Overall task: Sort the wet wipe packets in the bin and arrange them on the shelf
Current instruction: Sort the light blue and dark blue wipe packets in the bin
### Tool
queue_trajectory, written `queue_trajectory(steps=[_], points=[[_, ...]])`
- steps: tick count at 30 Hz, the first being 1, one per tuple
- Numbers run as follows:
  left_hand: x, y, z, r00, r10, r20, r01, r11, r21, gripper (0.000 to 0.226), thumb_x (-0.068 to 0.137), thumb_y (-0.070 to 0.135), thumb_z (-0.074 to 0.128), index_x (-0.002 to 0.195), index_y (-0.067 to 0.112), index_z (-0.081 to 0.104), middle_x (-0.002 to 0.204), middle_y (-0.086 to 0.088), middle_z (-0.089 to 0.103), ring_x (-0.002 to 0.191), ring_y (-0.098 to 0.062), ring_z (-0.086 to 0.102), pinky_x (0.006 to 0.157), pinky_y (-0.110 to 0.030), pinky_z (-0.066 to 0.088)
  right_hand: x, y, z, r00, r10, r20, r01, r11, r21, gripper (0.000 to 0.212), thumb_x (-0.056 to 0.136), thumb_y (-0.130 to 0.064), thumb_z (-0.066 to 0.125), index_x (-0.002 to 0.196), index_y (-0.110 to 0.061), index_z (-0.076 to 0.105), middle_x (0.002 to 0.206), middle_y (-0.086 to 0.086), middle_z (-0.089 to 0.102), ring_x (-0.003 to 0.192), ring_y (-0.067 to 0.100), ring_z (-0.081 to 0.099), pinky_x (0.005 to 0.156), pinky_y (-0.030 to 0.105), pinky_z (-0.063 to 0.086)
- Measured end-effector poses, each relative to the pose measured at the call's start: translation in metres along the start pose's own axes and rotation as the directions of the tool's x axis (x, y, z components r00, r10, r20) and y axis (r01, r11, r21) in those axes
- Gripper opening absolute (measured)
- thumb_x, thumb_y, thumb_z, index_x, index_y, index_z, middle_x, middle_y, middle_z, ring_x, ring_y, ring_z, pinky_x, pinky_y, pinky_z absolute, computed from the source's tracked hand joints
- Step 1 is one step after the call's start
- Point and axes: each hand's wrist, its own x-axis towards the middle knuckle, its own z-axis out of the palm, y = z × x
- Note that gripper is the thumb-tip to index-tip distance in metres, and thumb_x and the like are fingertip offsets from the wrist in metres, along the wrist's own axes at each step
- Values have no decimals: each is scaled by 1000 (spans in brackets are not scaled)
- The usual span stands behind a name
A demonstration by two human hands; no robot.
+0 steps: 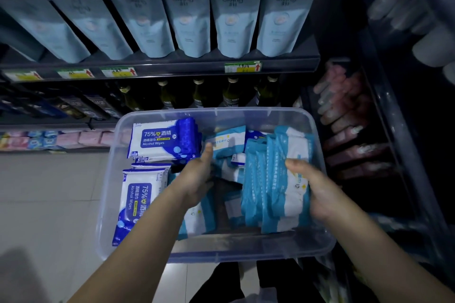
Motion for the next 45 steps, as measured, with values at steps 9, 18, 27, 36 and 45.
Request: queue_trajectory(steps=[9,18,27,36,45], points=[[-25,-3,-27,873,475,-111,-344,761,550,44,90,53,49,106,16,68,109,-10,69,102,-27,62,96,-40,46,39,48,35,981,187,-44,-189,904,-384,23,81,-10,68,102,-17,64,85,-2,75,80,15,71,66,27,56],[-32,-67,-27,826,563,36,-89,66,994,63,89,22,58,142,21,23,133,-5,30,118,-23,37,98,-31,41,56,75,41,977,83,-195,-153,914,-376,62,66,-15,80,121,-21,52,102,3,71,89,21,69,77,38,56],[-34,-60,-36,846,517,130,-208,95,974,51,84,4,52,132,14,37,129,-5,36,115,-25,43,97,-35,41,56,95,59,958,-61,-281,-67,903,-424,61,63,-31,81,115,-31,49,101,-3,69,87,13,67,78,33,56],[-39,-45,-13,784,601,158,-395,286,873,71,86,45,61,147,24,31,153,-3,15,136,-24,18,112,-35,23,50,96,49,990,-24,-138,-81,703,-706,111,55,-32,81,145,-31,15,130,-9,49,117,9,48,87,13,48],[-36,-48,-13,845,521,118,-361,393,846,78,85,44,63,149,32,19,151,0,21,135,-25,28,107,-38,31,36,54,9,1000,27,4,7,-90,-996,39,86,-5,52,124,-9,46,129,9,47,120,27,46,89,29,41]])
